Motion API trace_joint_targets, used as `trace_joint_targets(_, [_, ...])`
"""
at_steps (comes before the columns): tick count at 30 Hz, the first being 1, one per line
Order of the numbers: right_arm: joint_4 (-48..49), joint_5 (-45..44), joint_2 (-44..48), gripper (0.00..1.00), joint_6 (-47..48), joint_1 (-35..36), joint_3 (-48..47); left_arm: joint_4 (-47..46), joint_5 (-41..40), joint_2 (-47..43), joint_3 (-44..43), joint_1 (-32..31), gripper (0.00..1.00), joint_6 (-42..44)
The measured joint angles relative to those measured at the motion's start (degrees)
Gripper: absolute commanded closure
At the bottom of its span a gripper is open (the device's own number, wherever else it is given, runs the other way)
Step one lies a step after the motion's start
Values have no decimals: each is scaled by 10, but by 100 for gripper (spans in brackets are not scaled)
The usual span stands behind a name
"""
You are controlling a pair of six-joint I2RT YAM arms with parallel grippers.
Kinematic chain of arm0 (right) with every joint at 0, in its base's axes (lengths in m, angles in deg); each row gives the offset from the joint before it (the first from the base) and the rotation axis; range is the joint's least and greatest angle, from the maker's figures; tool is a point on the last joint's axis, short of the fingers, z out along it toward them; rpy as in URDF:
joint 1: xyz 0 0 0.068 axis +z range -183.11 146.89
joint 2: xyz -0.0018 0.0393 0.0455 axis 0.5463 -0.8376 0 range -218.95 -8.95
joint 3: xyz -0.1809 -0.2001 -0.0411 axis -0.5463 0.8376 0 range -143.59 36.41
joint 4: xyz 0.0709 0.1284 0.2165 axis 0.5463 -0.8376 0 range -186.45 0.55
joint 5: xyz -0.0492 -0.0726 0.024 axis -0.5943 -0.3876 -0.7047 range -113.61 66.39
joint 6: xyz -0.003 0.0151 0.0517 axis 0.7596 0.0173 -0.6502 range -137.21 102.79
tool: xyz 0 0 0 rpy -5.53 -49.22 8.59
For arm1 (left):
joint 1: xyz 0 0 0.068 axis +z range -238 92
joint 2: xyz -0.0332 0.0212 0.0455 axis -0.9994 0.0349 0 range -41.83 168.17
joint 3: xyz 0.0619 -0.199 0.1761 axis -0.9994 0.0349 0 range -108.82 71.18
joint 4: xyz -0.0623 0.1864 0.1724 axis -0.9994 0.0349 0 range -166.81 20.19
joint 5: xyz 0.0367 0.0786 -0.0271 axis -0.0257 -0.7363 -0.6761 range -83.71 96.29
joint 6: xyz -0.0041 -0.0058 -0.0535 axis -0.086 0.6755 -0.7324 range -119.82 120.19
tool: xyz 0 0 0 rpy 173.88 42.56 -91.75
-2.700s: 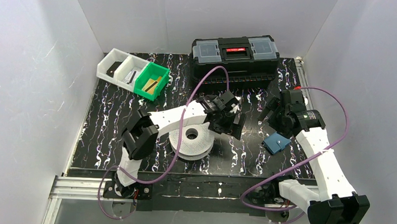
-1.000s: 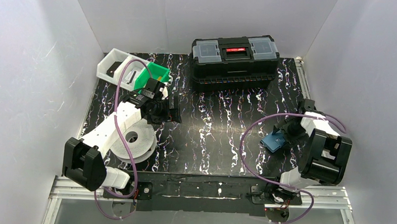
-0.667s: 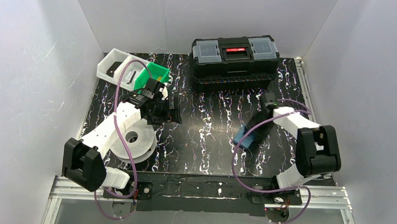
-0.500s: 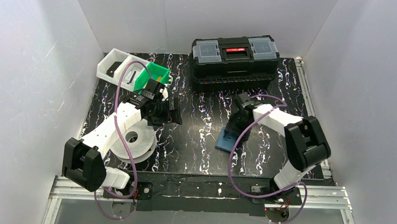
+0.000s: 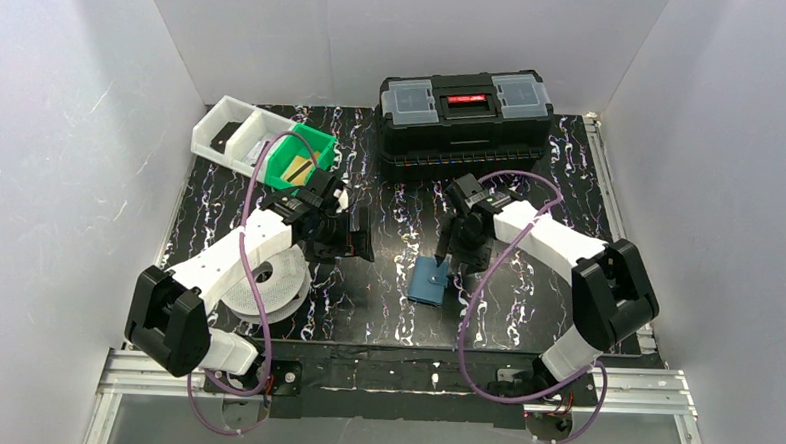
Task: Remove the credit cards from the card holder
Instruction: Open the card holder at the center of the board.
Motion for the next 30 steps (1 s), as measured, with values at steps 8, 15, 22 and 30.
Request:
trace_joint_targets(8, [-47, -44, -39, 50, 16, 88, -98, -4, -29, 1, 10, -5, 1, -43])
trace_joint_targets(15, [-66, -54, -103, 57, 17, 109, -103, -4, -46, 0, 18, -5, 0, -63])
trace_joint_targets(22, [-72, -71, -130, 59, 16, 123, -110, -5, -45, 0, 18, -5, 1, -68])
trace_joint_targets(30, [-71, -76, -133, 68, 14, 124, -109, -25, -25, 20, 25, -9, 1, -69])
